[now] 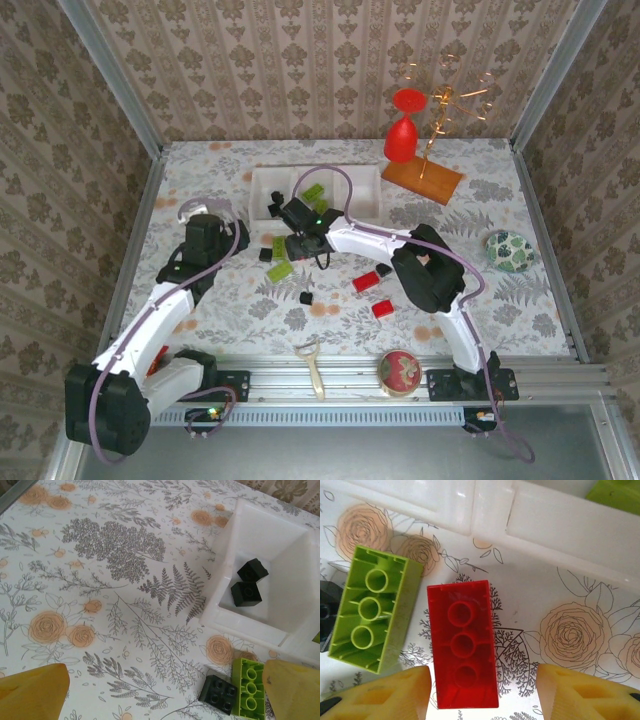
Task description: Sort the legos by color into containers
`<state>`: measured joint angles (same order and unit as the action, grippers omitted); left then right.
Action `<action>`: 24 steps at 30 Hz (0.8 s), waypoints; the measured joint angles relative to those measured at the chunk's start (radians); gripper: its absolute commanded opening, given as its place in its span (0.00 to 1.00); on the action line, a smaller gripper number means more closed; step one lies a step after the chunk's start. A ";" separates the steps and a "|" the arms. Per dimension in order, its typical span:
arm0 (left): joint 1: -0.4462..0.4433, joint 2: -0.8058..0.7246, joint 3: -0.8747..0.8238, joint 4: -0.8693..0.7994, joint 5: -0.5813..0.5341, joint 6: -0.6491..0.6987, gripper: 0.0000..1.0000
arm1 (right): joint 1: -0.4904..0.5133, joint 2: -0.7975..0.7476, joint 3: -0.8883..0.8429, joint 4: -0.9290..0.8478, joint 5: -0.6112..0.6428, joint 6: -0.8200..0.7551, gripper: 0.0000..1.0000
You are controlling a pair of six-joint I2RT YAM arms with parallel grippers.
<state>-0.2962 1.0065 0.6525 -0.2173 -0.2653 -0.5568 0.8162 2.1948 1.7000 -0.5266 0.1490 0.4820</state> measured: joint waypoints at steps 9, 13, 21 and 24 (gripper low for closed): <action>0.007 -0.006 -0.018 -0.006 0.026 -0.020 1.00 | 0.000 0.046 0.061 -0.023 -0.012 -0.031 0.60; 0.016 -0.005 -0.018 -0.006 0.034 -0.020 1.00 | 0.000 0.079 0.089 -0.033 -0.025 -0.040 0.58; 0.018 0.006 -0.019 -0.005 0.051 -0.027 1.00 | 0.000 0.116 0.129 -0.055 -0.026 -0.054 0.47; 0.023 0.011 -0.019 -0.005 0.060 -0.027 1.00 | 0.000 0.116 0.129 -0.058 -0.026 -0.059 0.40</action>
<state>-0.2733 1.0180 0.6331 -0.2226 -0.2050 -0.5842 0.8162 2.3112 1.8286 -0.5842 0.1234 0.4229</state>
